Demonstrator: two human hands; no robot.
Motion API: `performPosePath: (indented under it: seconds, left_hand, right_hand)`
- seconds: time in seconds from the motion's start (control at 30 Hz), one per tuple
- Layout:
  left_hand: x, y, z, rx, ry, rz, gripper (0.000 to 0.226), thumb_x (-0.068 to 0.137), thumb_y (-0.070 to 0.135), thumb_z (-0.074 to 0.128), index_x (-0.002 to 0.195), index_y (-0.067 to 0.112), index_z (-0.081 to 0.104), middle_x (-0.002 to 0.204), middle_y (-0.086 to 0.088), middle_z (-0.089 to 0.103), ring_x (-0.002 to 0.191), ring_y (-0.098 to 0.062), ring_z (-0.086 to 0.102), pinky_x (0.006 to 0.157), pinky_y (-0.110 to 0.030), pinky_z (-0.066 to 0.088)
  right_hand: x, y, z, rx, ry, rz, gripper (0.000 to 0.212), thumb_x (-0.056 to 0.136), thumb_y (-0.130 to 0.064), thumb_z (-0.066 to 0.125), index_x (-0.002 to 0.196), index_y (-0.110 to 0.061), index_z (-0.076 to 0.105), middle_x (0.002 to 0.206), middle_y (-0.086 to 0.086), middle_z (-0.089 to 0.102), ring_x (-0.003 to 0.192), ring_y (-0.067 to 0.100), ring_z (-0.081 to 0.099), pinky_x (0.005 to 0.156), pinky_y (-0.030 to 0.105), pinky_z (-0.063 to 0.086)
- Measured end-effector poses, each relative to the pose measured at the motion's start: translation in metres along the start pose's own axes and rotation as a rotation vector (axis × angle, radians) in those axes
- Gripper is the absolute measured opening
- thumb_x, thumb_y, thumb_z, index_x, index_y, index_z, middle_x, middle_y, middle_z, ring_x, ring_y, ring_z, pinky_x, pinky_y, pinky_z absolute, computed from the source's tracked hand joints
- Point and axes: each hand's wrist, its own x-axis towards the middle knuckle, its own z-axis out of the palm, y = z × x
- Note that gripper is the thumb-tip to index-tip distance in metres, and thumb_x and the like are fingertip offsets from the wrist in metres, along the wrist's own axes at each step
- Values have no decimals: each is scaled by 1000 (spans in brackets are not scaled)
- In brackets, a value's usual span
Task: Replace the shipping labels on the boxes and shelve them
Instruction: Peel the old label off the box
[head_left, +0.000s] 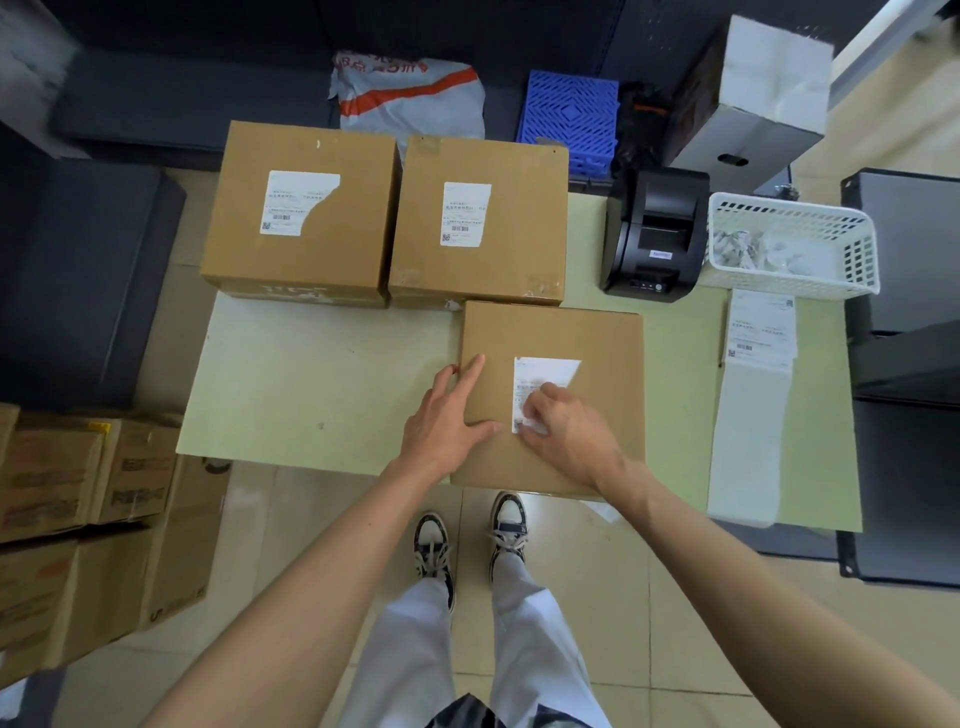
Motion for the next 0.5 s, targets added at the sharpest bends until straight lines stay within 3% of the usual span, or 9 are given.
performPosePath:
  seconds: [0.23, 0.5]
  left_hand:
    - [-9, 2, 10, 13, 49, 6, 88, 91, 51, 66, 159, 42, 11, 168, 4, 10, 149, -20, 27, 106, -42, 42]
    - [-9, 2, 10, 35, 53, 3, 87, 92, 48, 67, 159, 43, 11, 168, 3, 10, 150, -21, 25, 108, -45, 40]
  right_hand:
    - [-9, -12, 13, -86, 80, -62, 20, 85, -21, 67, 77, -5, 58, 78, 11, 58, 71, 33, 59, 57, 31, 35]
    - [-2, -16, 10, -129, 44, -74, 26, 95, -22, 53, 90, 2, 63, 92, 18, 61, 85, 37, 61, 71, 41, 45]
